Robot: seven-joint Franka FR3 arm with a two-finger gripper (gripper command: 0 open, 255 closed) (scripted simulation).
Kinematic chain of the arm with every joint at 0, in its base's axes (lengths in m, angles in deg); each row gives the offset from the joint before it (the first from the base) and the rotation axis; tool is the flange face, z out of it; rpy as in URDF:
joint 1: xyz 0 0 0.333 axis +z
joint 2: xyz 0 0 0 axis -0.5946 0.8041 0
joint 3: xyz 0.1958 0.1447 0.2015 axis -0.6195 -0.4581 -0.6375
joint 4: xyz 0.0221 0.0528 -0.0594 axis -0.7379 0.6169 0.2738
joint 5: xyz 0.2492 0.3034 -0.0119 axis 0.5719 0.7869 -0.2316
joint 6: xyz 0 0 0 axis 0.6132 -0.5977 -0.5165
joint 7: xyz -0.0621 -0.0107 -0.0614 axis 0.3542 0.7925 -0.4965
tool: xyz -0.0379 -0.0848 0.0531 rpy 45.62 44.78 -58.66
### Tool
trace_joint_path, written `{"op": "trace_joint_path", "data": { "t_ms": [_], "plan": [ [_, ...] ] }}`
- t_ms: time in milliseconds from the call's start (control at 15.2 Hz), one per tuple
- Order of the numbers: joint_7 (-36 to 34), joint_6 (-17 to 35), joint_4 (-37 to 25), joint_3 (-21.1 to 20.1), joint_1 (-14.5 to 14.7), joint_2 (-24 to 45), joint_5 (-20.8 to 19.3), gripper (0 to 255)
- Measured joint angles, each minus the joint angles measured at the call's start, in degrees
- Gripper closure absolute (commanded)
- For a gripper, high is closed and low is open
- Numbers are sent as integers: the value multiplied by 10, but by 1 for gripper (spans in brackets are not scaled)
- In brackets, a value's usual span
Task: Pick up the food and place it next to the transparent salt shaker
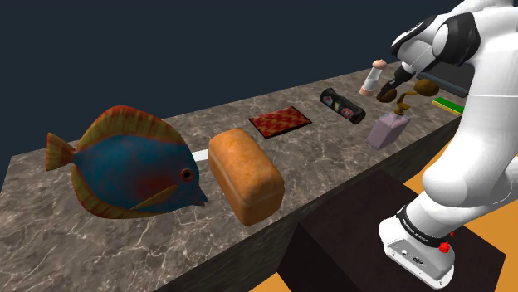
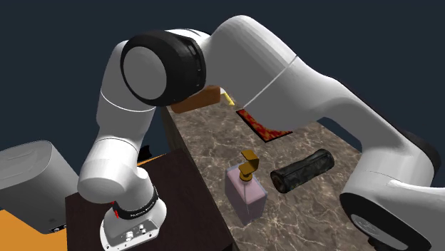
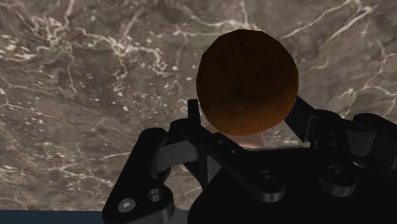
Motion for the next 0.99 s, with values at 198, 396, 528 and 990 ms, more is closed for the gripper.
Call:
{"op": "trace_joint_path", "data": {
  "t_ms": [198,396,528,990],
  "plan": [
    [2,2,1,-1,-1,1,2,255],
    [2,3,3,0,0,1,2,0],
    [1,2,3,-1,0,5,2,0],
    [-11,-18,12,14,9,-25,-21,0]
  ]
}}
